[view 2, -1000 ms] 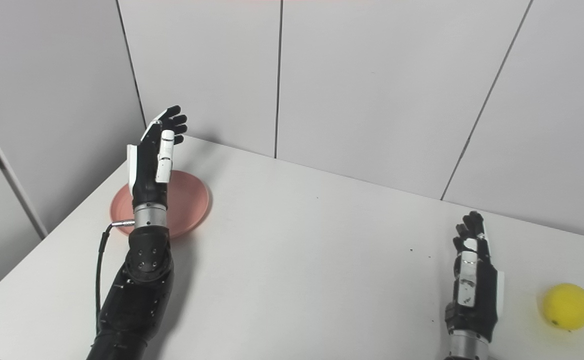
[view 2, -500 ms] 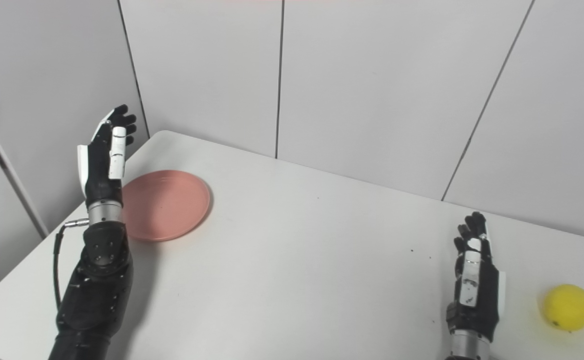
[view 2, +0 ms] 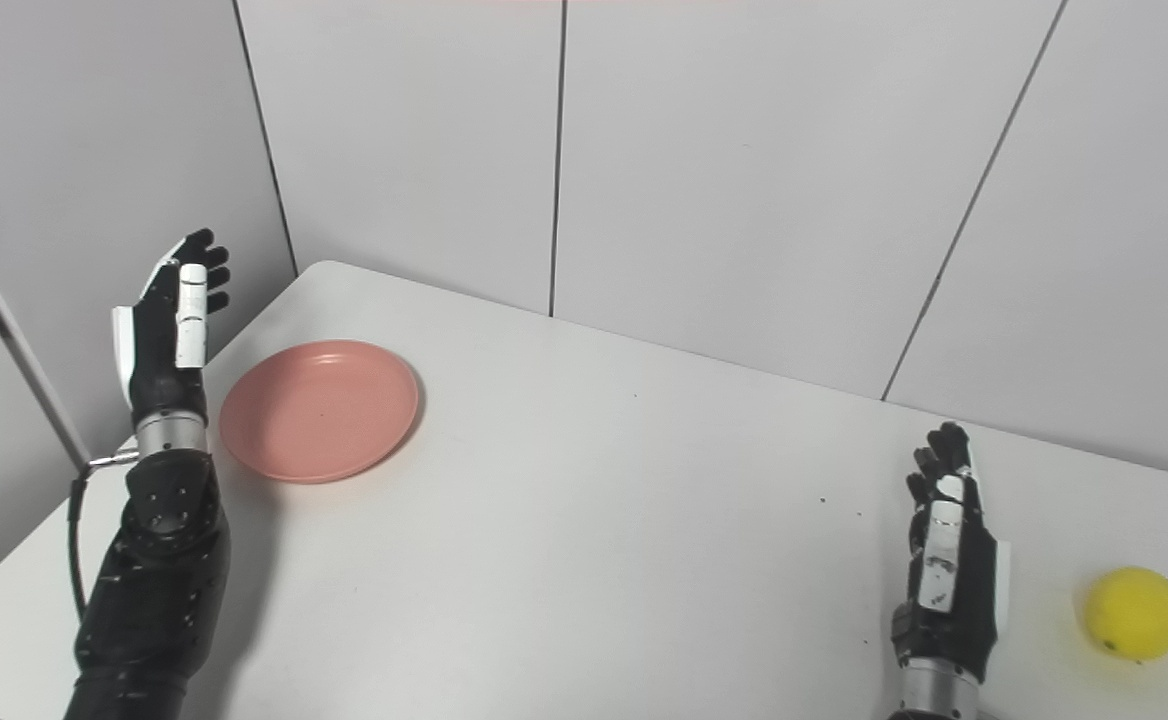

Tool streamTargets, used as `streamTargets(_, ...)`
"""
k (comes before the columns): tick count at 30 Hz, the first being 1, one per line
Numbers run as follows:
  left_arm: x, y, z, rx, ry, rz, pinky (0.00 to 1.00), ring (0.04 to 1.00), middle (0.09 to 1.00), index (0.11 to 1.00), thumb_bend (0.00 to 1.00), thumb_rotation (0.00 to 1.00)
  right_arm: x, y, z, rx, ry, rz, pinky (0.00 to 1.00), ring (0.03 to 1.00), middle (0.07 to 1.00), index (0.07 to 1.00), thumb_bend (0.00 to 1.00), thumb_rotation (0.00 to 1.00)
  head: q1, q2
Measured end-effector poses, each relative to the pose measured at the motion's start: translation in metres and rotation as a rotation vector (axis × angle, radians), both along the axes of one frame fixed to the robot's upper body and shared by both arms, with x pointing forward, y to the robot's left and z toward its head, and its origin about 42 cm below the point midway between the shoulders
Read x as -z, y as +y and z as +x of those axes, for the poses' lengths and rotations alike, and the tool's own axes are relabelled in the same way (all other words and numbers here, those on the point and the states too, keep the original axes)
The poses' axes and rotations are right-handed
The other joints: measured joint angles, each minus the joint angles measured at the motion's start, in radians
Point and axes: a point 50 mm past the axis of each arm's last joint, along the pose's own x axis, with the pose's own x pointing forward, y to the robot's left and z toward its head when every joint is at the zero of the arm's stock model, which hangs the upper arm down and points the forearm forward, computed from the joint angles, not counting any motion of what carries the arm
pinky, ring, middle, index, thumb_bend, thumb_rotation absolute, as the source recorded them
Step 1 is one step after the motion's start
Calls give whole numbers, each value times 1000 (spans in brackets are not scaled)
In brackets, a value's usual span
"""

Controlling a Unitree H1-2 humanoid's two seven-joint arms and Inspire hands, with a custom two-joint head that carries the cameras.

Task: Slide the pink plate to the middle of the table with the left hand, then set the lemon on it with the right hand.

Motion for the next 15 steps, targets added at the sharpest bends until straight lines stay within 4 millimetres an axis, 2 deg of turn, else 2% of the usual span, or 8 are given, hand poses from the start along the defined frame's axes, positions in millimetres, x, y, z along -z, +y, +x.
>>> streamTargets(3, 8, 7, -4, -9, 31, -6, 756, 782, 788, 783, 702, 1000, 0, -1, 0, 2, 0, 3, 951, 931, 925, 910, 669, 876, 0, 0)
streamTargets(7, 14, 11, -8, -16, 61, -6, 788, 800, 805, 796, 655, 1000, 0, -1, 0, 3, 0, 1, 963, 941, 935, 920, 677, 919, 14, 2)
streamTargets(14, 25, 19, -8, -11, 116, -28, 805, 818, 814, 810, 656, 1000, 0, -1, 1, 3, 0, 0, 956, 934, 930, 916, 683, 906, 14, 3)
streamTargets(15, 26, 20, -8, 2, 125, -36, 794, 813, 800, 790, 640, 1000, 0, -1, 2, 2, 0, -1, 949, 927, 925, 908, 686, 895, 14, 3)
